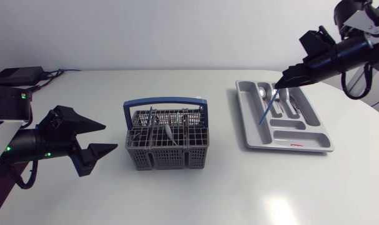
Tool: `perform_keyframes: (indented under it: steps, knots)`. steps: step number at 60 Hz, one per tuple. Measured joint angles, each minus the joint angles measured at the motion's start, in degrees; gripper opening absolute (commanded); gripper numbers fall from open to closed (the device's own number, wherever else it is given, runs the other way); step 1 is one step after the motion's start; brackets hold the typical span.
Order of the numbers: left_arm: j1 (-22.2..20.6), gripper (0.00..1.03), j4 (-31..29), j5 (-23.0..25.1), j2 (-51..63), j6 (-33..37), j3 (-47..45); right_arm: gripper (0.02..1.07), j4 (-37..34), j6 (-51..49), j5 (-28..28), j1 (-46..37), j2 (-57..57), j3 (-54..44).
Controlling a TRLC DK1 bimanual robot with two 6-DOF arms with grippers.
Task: Unload the cutlery basket into the drawer organizer.
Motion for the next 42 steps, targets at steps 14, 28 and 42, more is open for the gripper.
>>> perform_keyframes:
  steps: [14,28,42]
  knots:
    - [0.00,0.94,0.00,-0.09,0.00,0.22,0.00,0.12,-3.45,0.00,2.34,0.17,11.17,6.45]
    - [0.00,0.94,0.02,-0.09,0.00,0.39,0.00,0.13,-5.09,0.02,3.19,1.88,19.50,11.32]
    - [0.00,0.94,0.02,-0.09,0.02,1.44,0.00,0.16,-6.60,0.31,3.93,2.21,27.50,18.32]
